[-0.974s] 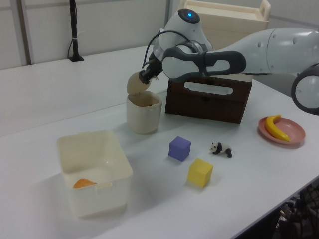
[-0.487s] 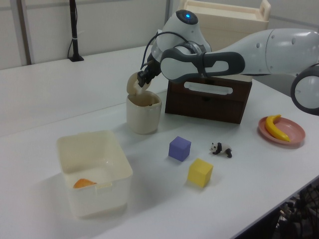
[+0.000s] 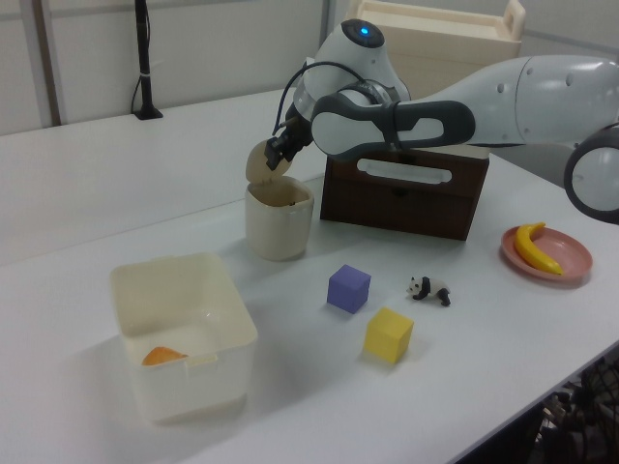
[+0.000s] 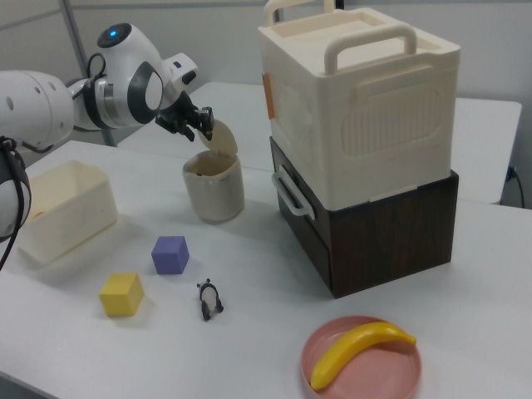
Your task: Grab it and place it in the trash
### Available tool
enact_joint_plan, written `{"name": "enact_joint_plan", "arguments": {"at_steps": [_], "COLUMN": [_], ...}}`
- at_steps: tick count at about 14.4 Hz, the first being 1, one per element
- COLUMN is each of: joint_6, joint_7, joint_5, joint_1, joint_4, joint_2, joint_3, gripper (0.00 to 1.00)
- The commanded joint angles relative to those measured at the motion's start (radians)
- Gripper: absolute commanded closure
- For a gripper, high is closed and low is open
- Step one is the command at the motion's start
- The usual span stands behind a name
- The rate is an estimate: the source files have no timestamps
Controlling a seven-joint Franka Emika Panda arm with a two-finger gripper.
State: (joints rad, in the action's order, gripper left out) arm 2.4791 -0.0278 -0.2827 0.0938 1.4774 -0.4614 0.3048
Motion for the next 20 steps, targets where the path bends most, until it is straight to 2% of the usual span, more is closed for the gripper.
{"name": "enact_joint_plan", "arguments": {"at_steps": [1,2,4,5,8,9,12,14,17,20], "joint_6": [0.012,0.012,0.006,0.004,-0.015,-0.066,-0.312,-0.560,-0.698,-0.785], "joint_7": [-0.020,-0.020,-0.020,-0.020,-0.020,-0.021,-0.040,-0.050,-0.046,-0.047], "joint_5": [-0.013,-0.012,-0.007,-0.006,-0.003,0.002,0.010,0.034,0.082,0.092], "joint_1": [-0.008,-0.009,-0.009,-0.009,-0.003,0.000,0.007,0.033,0.031,0.023], "joint_4": [0.020,0.020,0.021,0.026,0.041,0.041,0.040,0.047,0.150,0.213], "joint_2": [0.015,0.017,0.030,0.044,0.104,0.131,0.242,0.355,0.513,0.582], "joint_3": [-0.009,-0.010,-0.009,-0.009,-0.010,-0.012,-0.023,-0.032,-0.105,-0.147], "gripper": [0.34,0.33,0.02,0.00,0.00,0.00,0.00,0.00,0.00,0.00]}}
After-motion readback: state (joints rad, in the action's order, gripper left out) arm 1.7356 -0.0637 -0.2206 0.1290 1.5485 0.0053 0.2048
